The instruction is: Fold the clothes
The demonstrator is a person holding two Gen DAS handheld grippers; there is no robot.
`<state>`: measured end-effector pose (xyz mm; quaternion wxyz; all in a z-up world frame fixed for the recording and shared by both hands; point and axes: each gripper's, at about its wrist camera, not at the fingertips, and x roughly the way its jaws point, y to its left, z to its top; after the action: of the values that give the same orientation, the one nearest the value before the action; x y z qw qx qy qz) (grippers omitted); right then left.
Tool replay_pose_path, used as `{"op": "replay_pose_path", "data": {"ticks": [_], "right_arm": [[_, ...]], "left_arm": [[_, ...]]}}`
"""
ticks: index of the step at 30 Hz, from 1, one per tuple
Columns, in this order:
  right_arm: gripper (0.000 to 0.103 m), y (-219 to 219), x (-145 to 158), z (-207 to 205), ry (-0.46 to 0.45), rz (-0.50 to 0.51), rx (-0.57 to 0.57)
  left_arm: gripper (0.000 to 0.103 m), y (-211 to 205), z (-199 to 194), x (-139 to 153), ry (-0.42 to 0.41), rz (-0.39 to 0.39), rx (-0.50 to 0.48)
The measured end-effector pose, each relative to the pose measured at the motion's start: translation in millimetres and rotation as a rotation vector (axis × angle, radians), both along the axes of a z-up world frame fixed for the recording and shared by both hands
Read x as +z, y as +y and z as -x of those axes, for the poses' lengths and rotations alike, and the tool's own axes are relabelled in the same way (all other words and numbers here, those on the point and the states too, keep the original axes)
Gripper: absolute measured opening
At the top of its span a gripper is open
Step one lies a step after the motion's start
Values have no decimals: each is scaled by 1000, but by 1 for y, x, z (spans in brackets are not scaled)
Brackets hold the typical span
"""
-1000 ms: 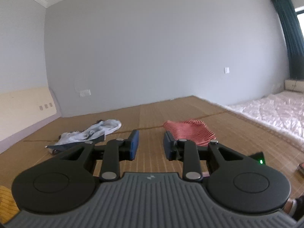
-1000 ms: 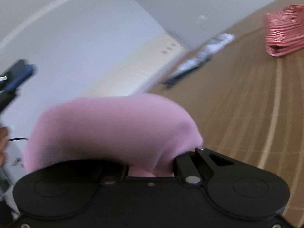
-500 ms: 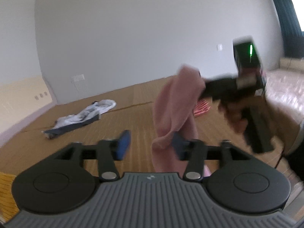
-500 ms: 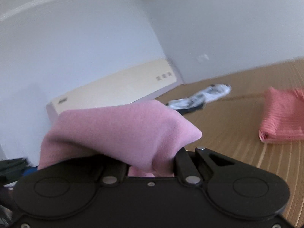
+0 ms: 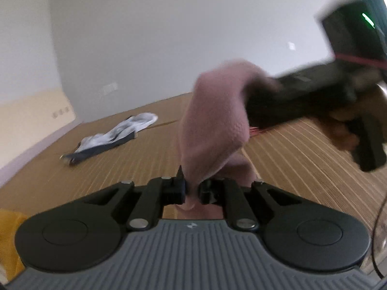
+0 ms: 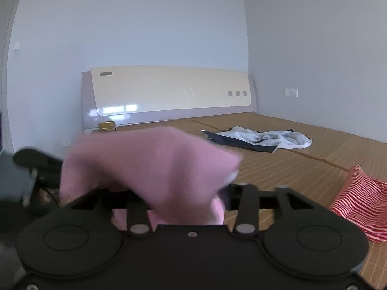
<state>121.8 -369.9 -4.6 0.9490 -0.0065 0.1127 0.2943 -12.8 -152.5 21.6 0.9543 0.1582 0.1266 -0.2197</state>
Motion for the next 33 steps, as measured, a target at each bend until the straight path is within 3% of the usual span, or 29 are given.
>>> {"op": "replay_pose_path", "data": {"ticks": [3,7,13,14,16,17,20,23,28,33], "right_arm": [[70,-17,-10,3,48,-10,-39],[74,-25,-48,-8,225,-42,-28],[80,5,-115,-29,444,-51,-11],[72,9,-122,-32,469,-66,-7],[30,13,-129,-35,483,-86,9],[8,15,-130,-34,473,-71,14],[8,12,-110,-27,377,-47,-41],[7,-13,-69,-20,284,-166,-85],[7,-45,7,1,67,-170,-179],[7,-61,60,15,-55,-146,-187]], "left_arm": [[9,31,10,10,-19,20,62],[9,67,26,18,-17,36,121],[10,98,27,13,44,36,156],[10,100,23,10,54,38,151],[10,101,8,0,66,43,140],[10,101,0,-6,73,51,131],[10,93,-1,-16,89,65,101],[10,77,5,-16,95,60,64],[10,59,11,-13,67,70,12],[11,47,12,-8,55,95,-22]]}}
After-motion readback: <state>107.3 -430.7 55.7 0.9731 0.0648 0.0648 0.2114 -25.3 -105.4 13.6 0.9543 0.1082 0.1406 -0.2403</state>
